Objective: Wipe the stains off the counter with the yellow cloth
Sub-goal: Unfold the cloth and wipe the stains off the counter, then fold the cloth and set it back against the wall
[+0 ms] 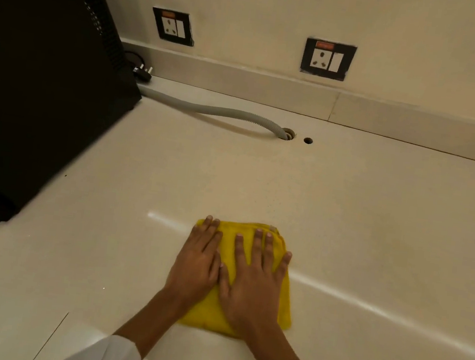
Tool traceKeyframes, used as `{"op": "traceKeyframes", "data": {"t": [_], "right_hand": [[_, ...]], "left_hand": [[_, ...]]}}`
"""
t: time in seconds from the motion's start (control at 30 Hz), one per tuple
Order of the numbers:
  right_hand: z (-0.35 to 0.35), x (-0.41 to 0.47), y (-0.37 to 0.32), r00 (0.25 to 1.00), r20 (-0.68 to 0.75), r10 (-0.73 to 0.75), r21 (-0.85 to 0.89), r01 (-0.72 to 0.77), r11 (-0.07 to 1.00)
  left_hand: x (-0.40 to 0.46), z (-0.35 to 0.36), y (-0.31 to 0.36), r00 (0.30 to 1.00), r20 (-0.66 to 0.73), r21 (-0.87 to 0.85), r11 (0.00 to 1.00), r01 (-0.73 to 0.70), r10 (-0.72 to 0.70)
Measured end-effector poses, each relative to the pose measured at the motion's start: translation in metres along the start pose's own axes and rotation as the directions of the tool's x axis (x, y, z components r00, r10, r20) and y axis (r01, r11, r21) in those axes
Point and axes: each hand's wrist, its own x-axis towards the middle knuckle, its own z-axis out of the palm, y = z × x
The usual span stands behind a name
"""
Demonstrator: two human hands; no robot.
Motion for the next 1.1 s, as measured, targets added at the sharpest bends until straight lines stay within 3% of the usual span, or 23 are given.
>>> {"op": "traceKeyframes", "data": {"t": [0.2, 0.33, 0.4, 0.53, 0.67, 0.83, 1.1], "right_hand": [[-0.022, -0.006, 0.071, 0.990, -0.014, 0.142, -0.075, -0.143, 0.987], [-0.038, 0.017, 0.101, 0.976, -0.023, 0.217, -0.067, -0.219, 0.974], [-0.046, 0.023, 0.113, 0.967, -0.035, 0.251, -0.023, -0.252, 0.967], [-0.057, 0.004, 0.124, 0.934, -0.111, 0.339, 0.093, -0.330, 0.940], [-0.063, -0.002, 0.126, 0.915, -0.024, 0.402, 0.123, -0.397, 0.910], [-0.069, 0.020, 0.133, 0.925, 0.061, 0.374, 0.356, -0.371, 0.858], [-0.077, 0.050, 0.174, 0.917, -0.174, 0.359, 0.508, -0.229, 0.830]], "left_hand": [[0.039, 0.032, 0.062, 0.979, 0.111, -0.026, 0.985, -0.168, 0.170], [0.079, 0.045, 0.087, 0.972, 0.154, -0.019, 0.984, -0.175, 0.176], [0.090, 0.049, 0.094, 0.980, 0.160, 0.024, 0.992, -0.125, 0.120], [0.069, 0.046, 0.103, 0.996, 0.024, 0.104, 0.991, 0.081, -0.084], [0.053, 0.044, 0.114, 0.978, 0.009, 0.138, 0.969, 0.205, -0.208], [0.079, 0.044, 0.132, 0.964, 0.063, 0.013, 0.966, 0.257, -0.257], [0.123, 0.052, 0.145, 0.995, -0.018, -0.120, 0.988, 0.095, -0.098]]}}
